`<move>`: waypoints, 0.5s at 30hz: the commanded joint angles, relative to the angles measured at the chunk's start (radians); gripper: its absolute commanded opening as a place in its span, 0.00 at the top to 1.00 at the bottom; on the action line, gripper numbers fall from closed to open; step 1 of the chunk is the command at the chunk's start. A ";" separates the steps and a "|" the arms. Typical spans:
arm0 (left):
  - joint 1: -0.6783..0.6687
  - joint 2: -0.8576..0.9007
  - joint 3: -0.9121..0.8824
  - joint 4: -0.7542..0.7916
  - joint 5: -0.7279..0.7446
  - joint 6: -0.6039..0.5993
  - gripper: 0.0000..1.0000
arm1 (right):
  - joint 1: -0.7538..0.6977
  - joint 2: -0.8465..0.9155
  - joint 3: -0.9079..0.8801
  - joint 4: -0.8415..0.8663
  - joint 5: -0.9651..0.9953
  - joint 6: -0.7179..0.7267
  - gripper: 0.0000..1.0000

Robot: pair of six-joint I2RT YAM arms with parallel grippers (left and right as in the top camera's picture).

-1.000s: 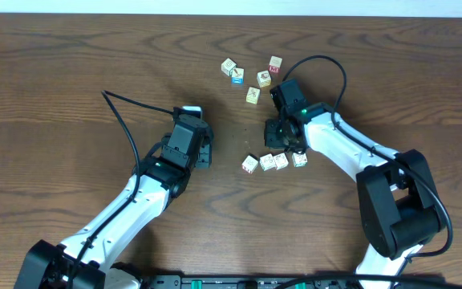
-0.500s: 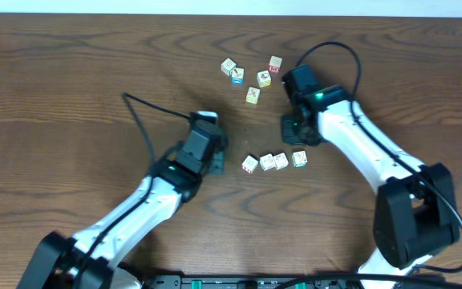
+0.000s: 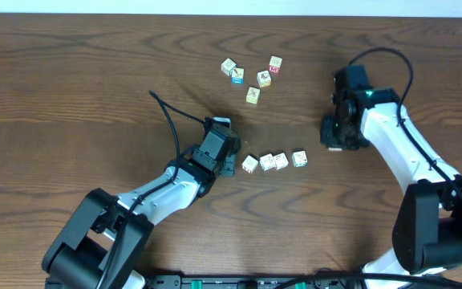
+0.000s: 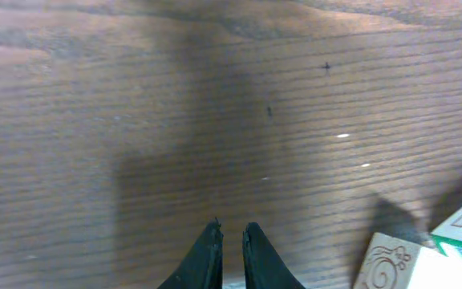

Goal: Lift 5 blocks
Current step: 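Carry the M block with the right gripper to the row's right end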

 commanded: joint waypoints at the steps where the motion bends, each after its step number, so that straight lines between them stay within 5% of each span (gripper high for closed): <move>1: -0.003 0.016 -0.004 0.005 0.050 -0.058 0.89 | 0.000 -0.012 -0.071 0.031 -0.032 -0.019 0.99; 15: -0.060 0.018 -0.004 0.044 0.126 -0.144 0.88 | 0.000 -0.012 -0.203 0.154 -0.093 -0.066 0.99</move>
